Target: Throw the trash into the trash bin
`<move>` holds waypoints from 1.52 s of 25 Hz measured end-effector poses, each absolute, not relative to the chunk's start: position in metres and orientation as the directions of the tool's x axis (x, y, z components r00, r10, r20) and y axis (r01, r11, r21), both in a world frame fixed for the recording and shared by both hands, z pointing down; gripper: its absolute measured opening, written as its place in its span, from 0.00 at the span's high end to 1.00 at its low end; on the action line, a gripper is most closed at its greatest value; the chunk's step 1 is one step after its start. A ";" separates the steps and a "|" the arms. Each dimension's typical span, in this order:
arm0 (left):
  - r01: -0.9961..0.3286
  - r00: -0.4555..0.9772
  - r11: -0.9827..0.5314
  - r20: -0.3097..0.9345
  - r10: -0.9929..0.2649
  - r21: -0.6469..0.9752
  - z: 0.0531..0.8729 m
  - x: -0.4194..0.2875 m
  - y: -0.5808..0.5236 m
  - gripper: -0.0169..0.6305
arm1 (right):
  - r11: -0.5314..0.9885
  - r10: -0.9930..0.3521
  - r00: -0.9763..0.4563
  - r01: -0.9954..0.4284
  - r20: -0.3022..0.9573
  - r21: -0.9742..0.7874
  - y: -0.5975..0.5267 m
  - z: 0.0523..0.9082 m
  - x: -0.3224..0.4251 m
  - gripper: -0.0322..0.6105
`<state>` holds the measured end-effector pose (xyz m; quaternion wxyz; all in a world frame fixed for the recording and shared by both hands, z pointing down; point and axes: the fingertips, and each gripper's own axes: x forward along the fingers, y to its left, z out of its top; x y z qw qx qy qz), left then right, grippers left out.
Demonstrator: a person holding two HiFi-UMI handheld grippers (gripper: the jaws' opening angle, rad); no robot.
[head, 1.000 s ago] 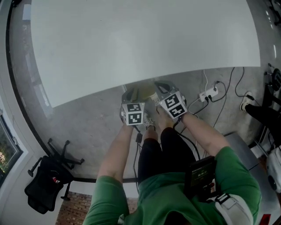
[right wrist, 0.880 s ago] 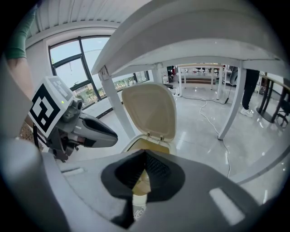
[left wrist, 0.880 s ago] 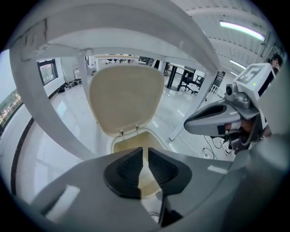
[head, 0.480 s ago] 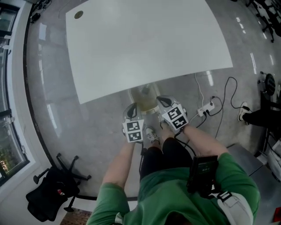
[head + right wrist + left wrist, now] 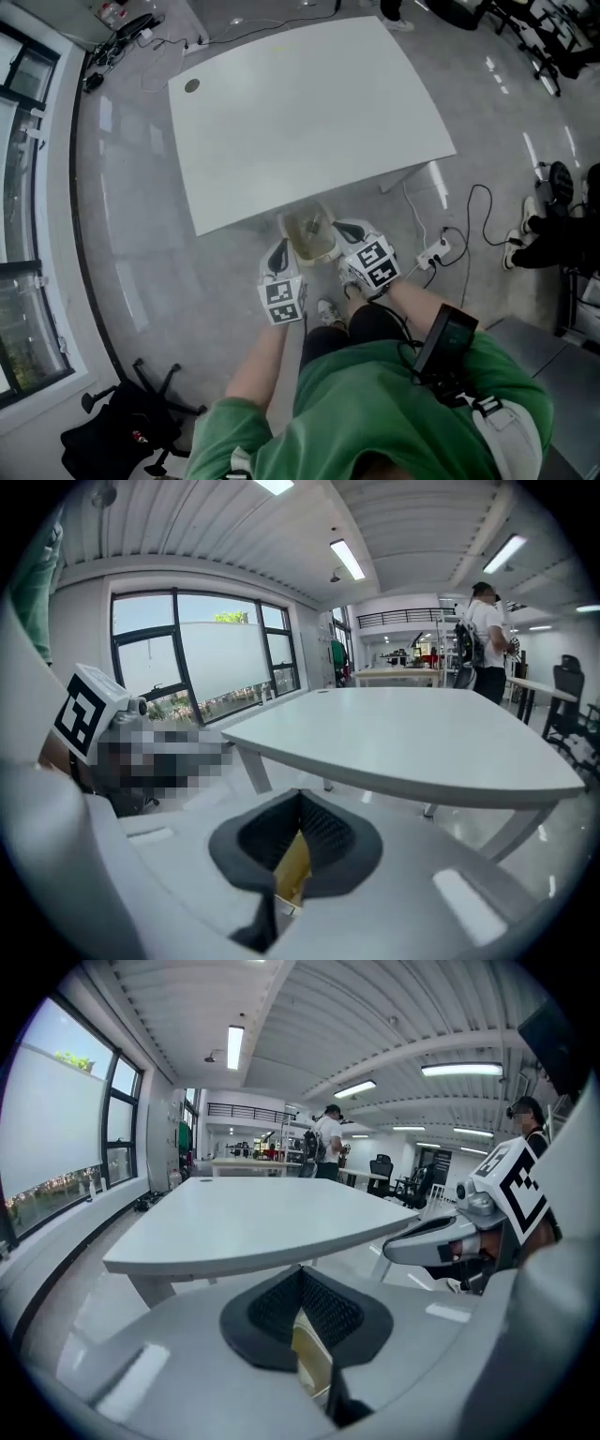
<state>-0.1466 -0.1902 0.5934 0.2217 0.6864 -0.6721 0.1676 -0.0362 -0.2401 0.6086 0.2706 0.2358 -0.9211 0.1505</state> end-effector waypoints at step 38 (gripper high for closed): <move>-0.995 -0.004 0.019 0.141 -0.990 0.100 0.388 -0.132 -0.100 0.97 | 0.838 -0.497 -0.833 -0.533 0.242 -0.113 -0.160 0.389 -0.006 0.95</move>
